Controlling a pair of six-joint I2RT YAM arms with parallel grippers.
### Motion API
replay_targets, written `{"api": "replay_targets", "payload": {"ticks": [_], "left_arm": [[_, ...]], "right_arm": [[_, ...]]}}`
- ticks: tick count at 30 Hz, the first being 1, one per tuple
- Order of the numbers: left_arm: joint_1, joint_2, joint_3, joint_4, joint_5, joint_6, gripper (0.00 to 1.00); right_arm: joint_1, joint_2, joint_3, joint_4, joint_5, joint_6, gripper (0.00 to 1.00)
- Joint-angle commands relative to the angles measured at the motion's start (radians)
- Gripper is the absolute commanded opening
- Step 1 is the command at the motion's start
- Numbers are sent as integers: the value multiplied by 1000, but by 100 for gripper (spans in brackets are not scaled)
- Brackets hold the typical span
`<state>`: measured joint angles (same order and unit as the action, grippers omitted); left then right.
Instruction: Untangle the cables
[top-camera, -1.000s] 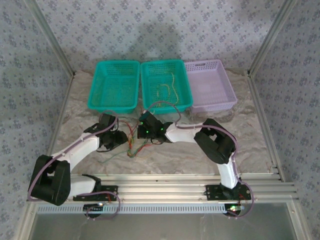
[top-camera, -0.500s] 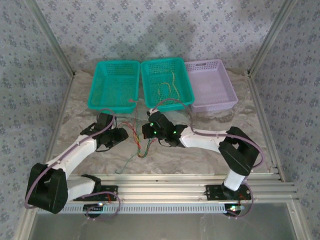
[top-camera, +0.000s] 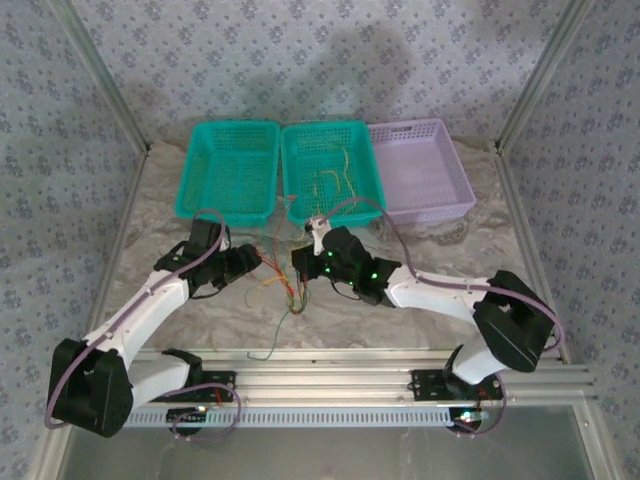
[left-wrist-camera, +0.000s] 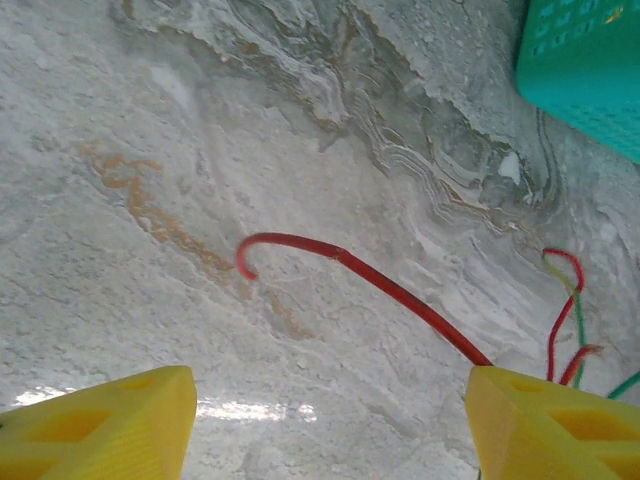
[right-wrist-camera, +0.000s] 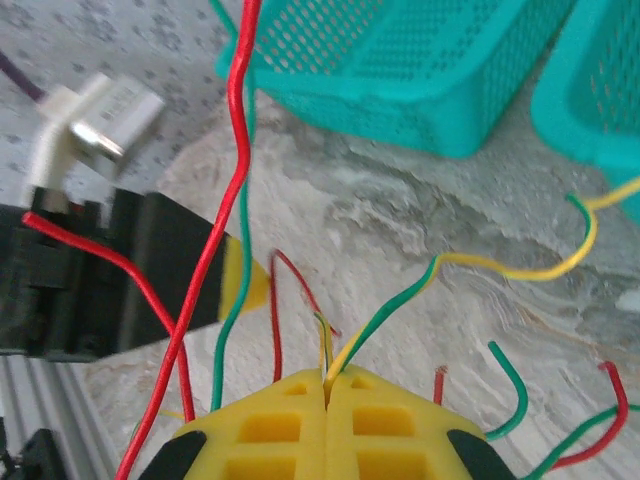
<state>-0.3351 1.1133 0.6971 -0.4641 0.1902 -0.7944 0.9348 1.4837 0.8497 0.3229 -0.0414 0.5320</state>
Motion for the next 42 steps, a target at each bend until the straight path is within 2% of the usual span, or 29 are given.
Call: {"api": "replay_targets", "payload": {"ticks": [1,5,16,24,36,42], "left_arm": [[-2,-14,37,31,52,11,72],[-1,-16,50,20,51,23,73],[-1,-22,98,-9,70,57,73],[-1,-17,120,-19,93,65,73],[-1,-1,142,-39,104,86,74],[-8,20,135,15,153,67,74]], "right_arm": [[-26,-55,-15,96,-41,-26,0],[-60,-66,-37,124,-77,18,0],[-169,-68,-103,292,-279,193,0],[-185,-66,-95,246,-300,196,0],[-169,-102,-77,74,-254,89,0],[-153,-68,-65,27,-224,45,0]]}}
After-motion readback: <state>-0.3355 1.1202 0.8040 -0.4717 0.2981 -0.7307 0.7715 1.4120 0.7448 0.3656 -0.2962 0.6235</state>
